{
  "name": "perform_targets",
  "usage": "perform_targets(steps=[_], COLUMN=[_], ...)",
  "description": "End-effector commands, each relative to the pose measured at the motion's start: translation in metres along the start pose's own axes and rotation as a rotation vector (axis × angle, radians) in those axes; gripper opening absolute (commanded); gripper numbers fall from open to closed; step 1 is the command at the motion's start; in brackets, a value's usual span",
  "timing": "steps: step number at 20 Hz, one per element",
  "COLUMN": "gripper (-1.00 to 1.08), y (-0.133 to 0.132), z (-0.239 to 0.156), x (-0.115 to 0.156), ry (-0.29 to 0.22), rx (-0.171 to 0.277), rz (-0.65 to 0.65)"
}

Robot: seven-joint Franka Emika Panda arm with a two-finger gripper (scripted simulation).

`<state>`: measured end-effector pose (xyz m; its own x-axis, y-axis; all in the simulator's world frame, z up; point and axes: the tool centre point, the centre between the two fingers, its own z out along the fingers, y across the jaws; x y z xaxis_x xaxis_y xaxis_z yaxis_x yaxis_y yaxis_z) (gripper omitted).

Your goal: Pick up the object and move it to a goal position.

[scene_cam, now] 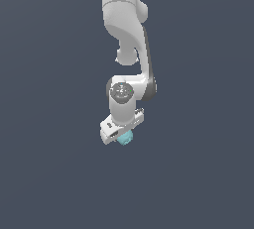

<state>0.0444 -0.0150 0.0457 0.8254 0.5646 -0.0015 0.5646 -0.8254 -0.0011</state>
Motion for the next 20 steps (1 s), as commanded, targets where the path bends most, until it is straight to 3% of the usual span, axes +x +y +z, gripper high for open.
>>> perform_targets(steps=[1, 3, 4, 20], gripper=[1.0, 1.0, -1.0, -1.0], y=[0.001, 0.001, 0.001, -0.008], z=[0.005, 0.004, 0.004, -0.008], x=[0.001, 0.001, 0.001, 0.009], ry=[0.001, 0.001, 0.001, 0.001], rx=[-0.001, -0.001, -0.001, -0.001], rz=[0.0, 0.0, 0.0, 0.0])
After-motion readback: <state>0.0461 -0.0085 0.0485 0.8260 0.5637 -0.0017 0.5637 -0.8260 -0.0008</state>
